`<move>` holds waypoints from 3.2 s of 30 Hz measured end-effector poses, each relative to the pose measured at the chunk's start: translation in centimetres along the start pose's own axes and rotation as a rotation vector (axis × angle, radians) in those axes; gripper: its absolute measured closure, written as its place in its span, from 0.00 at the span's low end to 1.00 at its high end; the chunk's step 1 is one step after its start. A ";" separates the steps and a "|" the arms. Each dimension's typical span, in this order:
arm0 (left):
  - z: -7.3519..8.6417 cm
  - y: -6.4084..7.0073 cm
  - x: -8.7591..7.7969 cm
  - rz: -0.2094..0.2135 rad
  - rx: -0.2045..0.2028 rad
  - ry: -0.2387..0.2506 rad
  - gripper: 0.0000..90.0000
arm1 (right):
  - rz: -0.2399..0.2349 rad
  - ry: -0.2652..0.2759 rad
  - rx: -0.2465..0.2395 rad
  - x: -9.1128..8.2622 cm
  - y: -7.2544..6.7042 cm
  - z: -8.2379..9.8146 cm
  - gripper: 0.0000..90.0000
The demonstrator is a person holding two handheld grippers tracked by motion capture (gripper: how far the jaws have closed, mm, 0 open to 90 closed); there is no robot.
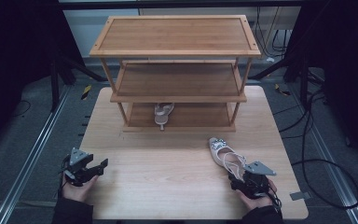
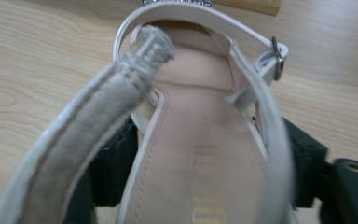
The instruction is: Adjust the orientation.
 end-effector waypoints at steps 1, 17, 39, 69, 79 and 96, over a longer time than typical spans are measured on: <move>0.0 0.0 0.0 0.001 -0.002 0.000 0.37 | -0.002 0.001 -0.004 0.2 -0.1 -0.1 0.32; 0.0 0.1 0.0 0.006 -0.001 0.001 0.37 | 0.002 -0.052 0.037 0.5 0.3 -0.4 0.44; -0.1 0.1 -0.1 -0.004 0.004 0.008 0.37 | -0.019 0.082 0.021 3.4 -3.4 -7.4 0.45; -0.3 -0.1 -0.2 0.003 -0.012 0.020 0.36 | 0.070 0.111 0.195 15.8 -5.2 -16.2 0.45; -0.3 -0.2 -0.2 0.004 -0.013 0.021 0.36 | 0.121 0.074 0.201 19.0 -5.2 -17.2 0.45; -0.2 -0.2 -0.1 0.006 -0.009 0.015 0.36 | 0.152 0.065 0.118 19.9 -5.3 -17.0 0.30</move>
Point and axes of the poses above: each handheld gripper's, and its own axes: x roughly forward along the jaws, z roughly out of its underside, y roughly to its right, the point moved 7 cm from there along x, roughly forward along the jaws, and after that the axes turned 8 degrees about -x, right-handed, at the moved point
